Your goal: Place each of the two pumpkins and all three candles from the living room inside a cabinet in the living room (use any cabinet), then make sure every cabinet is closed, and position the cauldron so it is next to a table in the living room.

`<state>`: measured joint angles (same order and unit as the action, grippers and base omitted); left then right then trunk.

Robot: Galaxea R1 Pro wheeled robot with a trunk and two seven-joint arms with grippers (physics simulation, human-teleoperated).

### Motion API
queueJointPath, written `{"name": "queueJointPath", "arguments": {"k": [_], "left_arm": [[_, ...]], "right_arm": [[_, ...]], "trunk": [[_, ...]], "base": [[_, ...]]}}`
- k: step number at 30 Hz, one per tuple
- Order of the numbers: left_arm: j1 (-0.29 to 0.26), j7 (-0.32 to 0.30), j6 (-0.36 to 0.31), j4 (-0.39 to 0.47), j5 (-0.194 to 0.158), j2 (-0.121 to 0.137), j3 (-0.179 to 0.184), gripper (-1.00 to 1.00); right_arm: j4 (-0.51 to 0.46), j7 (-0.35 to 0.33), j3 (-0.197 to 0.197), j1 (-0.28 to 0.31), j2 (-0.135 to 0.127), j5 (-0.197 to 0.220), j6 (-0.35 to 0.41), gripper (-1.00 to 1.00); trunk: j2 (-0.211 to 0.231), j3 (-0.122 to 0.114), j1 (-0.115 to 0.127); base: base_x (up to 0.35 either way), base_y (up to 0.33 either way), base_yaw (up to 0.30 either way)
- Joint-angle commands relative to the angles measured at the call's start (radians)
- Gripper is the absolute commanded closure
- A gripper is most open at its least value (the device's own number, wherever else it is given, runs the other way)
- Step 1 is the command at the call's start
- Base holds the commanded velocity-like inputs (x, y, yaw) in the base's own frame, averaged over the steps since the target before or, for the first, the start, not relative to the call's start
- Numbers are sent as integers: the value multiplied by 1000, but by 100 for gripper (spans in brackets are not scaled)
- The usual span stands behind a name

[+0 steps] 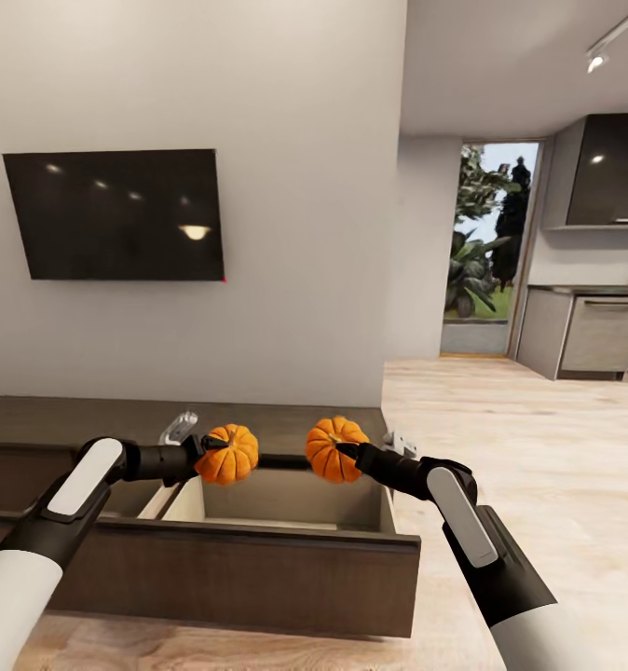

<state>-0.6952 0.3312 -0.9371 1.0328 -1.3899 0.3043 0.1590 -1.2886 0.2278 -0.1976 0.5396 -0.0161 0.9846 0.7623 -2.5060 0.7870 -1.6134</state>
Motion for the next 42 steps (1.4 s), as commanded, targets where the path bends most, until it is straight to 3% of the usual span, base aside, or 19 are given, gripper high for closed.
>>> {"name": "queueJointPath", "arguments": {"k": [1, 9, 15, 19, 23, 33, 34, 39, 42], "left_arm": [[-1, 9, 1, 1, -12, 1, 3, 100], [-1, 4, 4, 0, -7, -1, 7, 100], [-1, 1, 10, 0, -1, -2, 9, 100], [-1, 0, 43, 0, 2, -4, 11, 100], [-1, -3, 58, 1, 3, -9, 11, 100], [-1, -35, 117, 10, 4, -11, 18, 100], [-1, -39, 123, 10, 5, -11, 22, 100], [0, -62, 219, 16, 6, -9, 138, 100], [0, -85, 239, 20, 6, -8, 167, 100]], "right_arm": [[-1, 11, -2, 1, -1, 12, 0, 100], [4, 15, -3, 1, 3, 11, -6, 100], [57, 45, -1, 15, 68, -24, -17, 100], [109, 64, -2, 49, 85, -55, -77, 100], [136, 68, -5, 56, 96, -62, -121, 100], [163, 71, -21, 60, 99, -66, -137, 100], [164, 71, -21, 60, 99, -66, -138, 100], [171, 71, -22, 60, 99, -67, -138, 100], [172, 71, -22, 60, 99, -67, -138, 100]], "trunk": [[-1, 5, 0], [-3, 36, -4], [-4, 59, -6], [-5, 75, -8], [-6, 90, -10], [-8, 129, -15], [-9, 133, -15], [-9, 137, -15], [-9, 137, -15]], "base": [[0, 0, 0], [0, 0, 0], [0, 0, 0], [0, 0, 0], [0, 0, 0], [0, 0, 0], [0, 0, 0], [0, 0, 0], [0, 0, 0]]}}
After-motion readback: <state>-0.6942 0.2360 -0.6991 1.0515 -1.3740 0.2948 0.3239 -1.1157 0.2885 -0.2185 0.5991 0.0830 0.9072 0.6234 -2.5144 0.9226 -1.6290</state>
